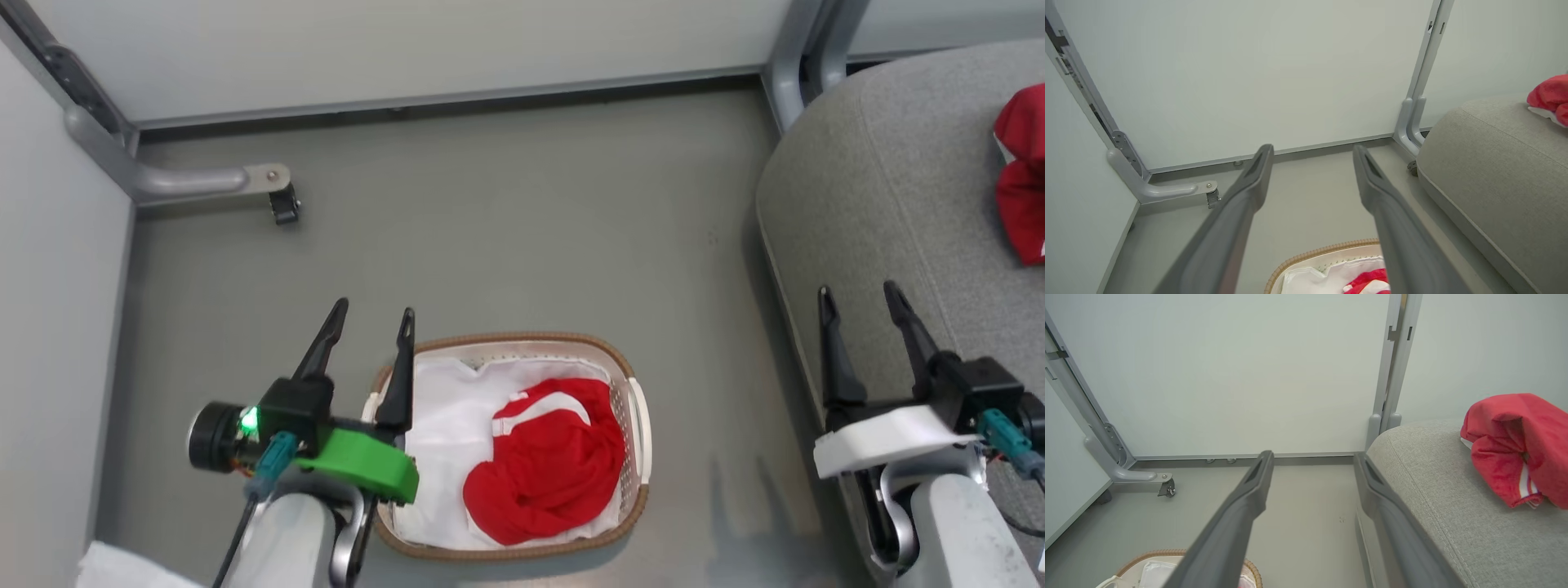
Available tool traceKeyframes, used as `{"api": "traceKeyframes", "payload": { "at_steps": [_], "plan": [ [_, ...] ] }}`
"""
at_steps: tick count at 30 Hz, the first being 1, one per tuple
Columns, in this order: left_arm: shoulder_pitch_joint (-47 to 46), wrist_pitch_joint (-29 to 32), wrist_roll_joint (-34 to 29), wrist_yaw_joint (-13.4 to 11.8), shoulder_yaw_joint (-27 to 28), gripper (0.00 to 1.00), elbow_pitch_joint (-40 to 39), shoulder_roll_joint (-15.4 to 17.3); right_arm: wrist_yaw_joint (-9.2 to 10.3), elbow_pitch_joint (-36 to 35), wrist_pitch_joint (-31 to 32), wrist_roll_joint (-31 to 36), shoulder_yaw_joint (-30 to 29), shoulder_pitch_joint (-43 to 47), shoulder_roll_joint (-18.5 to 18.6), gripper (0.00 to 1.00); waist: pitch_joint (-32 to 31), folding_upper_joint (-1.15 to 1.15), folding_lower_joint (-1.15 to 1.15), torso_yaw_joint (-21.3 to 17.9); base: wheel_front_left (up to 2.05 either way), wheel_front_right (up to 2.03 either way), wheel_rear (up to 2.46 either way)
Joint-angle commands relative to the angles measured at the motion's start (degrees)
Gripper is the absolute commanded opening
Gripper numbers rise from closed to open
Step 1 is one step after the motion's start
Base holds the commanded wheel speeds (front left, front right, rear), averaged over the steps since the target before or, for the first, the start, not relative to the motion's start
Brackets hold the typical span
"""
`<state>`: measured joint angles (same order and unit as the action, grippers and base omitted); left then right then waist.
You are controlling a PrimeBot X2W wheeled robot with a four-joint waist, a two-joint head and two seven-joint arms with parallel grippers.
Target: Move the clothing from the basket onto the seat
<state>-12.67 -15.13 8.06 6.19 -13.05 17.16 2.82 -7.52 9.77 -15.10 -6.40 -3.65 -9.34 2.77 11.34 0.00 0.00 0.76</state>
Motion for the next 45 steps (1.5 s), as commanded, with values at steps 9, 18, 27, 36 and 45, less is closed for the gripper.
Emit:
{"api": "traceKeyframes", "payload": {
  "at_steps": [9,18,27,36,45],
  "plan": [
    [-14.7,1.74,-5.78,1.0,-7.28,1.0,14.52,2.51,0.06,-3.19,-0.09,-1.25,1.75,-10.73,0.19,1.0,20.7,0.0,0.0,-10.76,0.0,0.0,0.0],
    [-22.27,4.4,-9.25,1.3,-17.82,1.0,28.02,3.5,0.06,-6.35,-0.09,-4.94,4.42,-16.38,0.13,1.0,30.49,0.0,0.0,-17.8,0.0,0.0,0.0],
    [-26.55,5.68,-6.79,1.32,-23.59,1.0,37.08,3.23,0.06,-10.86,-0.1,-7.81,6.06,-17.63,0.14,1.0,36.36,0.0,0.0,-22.07,0.0,0.0,0.0],
    [-30.04,5.84,-8.22,-1.42,-25.68,1.0,42.24,5.26,0.06,-15.09,-0.09,-10.23,6.81,-18.64,0.13,1.0,39.95,0.0,0.0,-24.3,0.0,0.0,0.0],
    [-32.23,5.9,-7.45,-4.9,-24.82,1.0,46.49,7.07,0.06,-16.45,-0.09,-11.56,8.14,-18.48,0.15,1.0,41.13,0.0,0.0,-25.05,0.0,0.0,0.0]
  ]
}}
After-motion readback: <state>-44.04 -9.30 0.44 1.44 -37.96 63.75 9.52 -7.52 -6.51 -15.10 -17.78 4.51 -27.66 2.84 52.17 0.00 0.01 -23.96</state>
